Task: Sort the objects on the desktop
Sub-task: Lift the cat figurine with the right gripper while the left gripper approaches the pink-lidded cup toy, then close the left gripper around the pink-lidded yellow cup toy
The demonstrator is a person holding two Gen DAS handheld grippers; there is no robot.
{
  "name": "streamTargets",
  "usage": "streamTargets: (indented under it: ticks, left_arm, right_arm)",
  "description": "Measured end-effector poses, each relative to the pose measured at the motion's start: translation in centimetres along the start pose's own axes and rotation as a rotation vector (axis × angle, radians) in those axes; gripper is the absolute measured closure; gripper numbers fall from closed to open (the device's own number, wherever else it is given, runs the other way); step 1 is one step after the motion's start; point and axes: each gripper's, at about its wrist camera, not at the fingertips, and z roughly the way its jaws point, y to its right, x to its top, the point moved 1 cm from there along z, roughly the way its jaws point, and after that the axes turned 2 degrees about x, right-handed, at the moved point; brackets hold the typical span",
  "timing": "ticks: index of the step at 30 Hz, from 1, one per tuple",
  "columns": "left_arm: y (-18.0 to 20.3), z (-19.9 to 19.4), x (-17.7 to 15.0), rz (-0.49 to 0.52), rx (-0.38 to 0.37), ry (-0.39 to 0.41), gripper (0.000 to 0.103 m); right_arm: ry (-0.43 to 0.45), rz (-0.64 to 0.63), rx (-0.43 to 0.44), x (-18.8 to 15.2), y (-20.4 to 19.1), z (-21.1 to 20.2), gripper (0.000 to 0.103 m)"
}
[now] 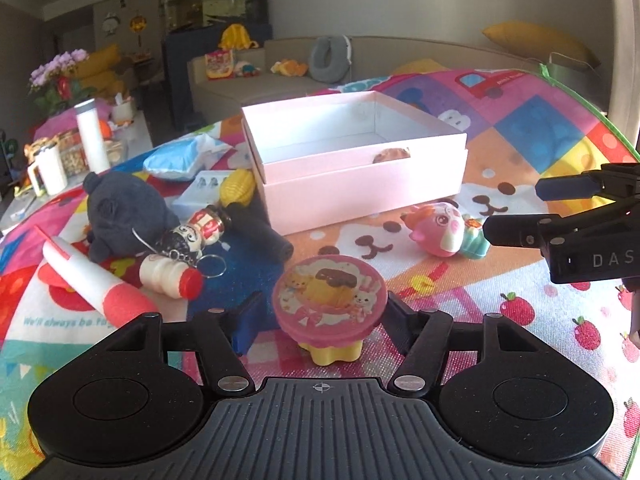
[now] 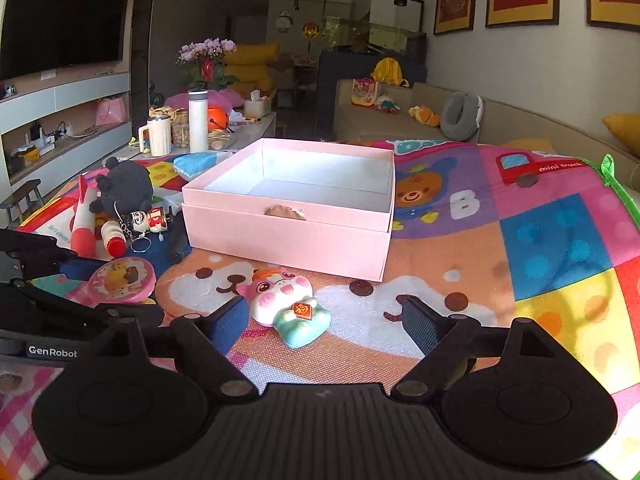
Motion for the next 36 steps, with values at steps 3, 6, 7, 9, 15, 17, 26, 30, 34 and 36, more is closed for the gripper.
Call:
streamTargets:
  ticks: [3,6,7,9,15,17,26,30,34,36]
  left_arm:
    - [-1.2,-0.7,-0.2,-0.006,0.047,0.004,0.035]
    - [-2.8,-1.1,-0.8,-0.029,0.09,-0.01,0.033]
    - [-3.2,-1.0,-1.0,-0.04,0.092,-0.016,0.031]
    - [-3.7,-0.9,-1.4,-0.066,0.081,-0.024,0.021]
    - [-3.2,-1.1,-2.1,-0.066,0.035,-0.01,0.006]
    - [-3.4,-1.1,-2.2,-0.075,0.026,-0.02,0.003]
    - [-3.6,-0.2,-2.4,-0.105,0.027,-0.074,0.0]
    - [-2.9,0.1,-2.5,-0.061,0.06,-0.091,0.0]
    - [-3.0,-0.1,-2.5,-0.068,0.066,-0.091,0.0]
    - [-3.2,-0.5,-2.5,-0.083,0.088,-0.066,0.0]
  right_arm:
    - [-0.041,0.048,0.033,0.3,0.3,1.2,0.036]
    - [-0.051,0.113,0.073,0.7,0.7,1.7,0.046]
    - [-0.046,0.127,0.075,0.8,0.6,1.8,0.046]
    - [-0.04,0.148,0.081,1.0,0.6,2.3,0.047]
    - [-0.124,0.318,0.195,0.8,1.7,4.8,0.047]
    - [-0.142,0.312,0.251,0.6,1.0,4.3,0.047]
    - [-0.095,0.156,0.153,1.6,-2.2,1.7,0.035]
    - [-0.121,0.192,0.092,2.1,-2.4,4.5,0.031]
    - [-0.175,0.187,0.047,1.7,-2.7,6.9,0.045]
    - [-0.176,0.19,0.054,1.5,-2.6,6.4,0.055]
